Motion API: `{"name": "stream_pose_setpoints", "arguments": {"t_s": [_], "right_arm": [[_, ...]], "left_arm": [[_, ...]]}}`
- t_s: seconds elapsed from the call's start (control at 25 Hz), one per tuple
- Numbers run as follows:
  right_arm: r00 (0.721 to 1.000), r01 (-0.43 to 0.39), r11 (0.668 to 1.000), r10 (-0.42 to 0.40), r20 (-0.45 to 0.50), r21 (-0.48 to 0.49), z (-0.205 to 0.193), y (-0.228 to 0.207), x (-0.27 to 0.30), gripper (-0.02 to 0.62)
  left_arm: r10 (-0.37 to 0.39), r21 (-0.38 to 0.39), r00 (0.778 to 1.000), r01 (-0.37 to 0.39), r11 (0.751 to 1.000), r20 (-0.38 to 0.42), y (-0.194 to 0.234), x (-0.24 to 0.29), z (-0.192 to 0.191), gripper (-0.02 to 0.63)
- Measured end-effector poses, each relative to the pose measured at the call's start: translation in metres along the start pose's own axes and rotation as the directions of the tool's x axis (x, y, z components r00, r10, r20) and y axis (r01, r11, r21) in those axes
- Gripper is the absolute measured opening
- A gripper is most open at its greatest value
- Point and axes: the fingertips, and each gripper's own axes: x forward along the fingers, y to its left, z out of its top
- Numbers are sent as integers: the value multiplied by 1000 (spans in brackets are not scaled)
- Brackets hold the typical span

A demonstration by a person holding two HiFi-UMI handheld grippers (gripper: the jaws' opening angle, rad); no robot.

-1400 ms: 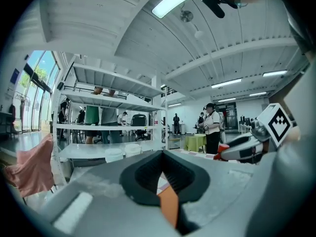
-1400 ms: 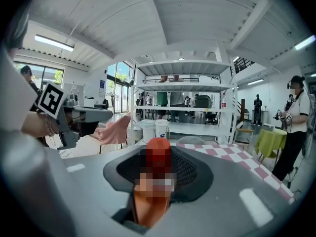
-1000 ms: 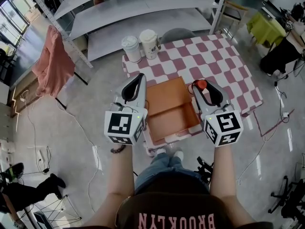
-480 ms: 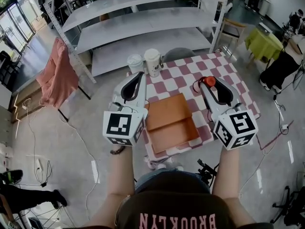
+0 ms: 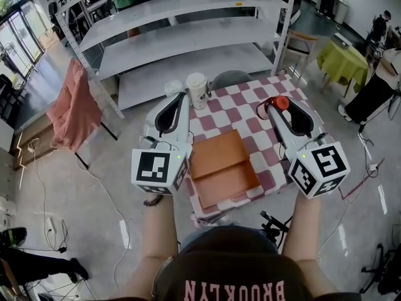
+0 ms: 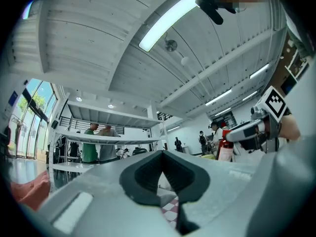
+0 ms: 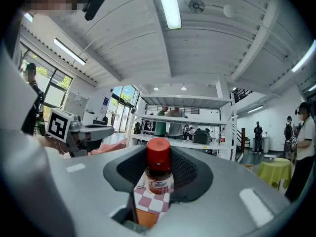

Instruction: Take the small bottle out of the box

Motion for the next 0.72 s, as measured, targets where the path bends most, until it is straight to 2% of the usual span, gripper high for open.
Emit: {"name": "stream_pose_setpoints", "arguments": {"t_s": [0.36,0.72], "right_arm": [[1000,-4,1000,4,8,-11,2,6,-6,141],[1000,-14,1000,14,-2,1,2,9,-9,141]], "left_arm": [[13,-38,1000,-13,999,-2,4,-5,0,0],[-8,-39,1000,7,999,-17,-3,-8,-1,0]]}}
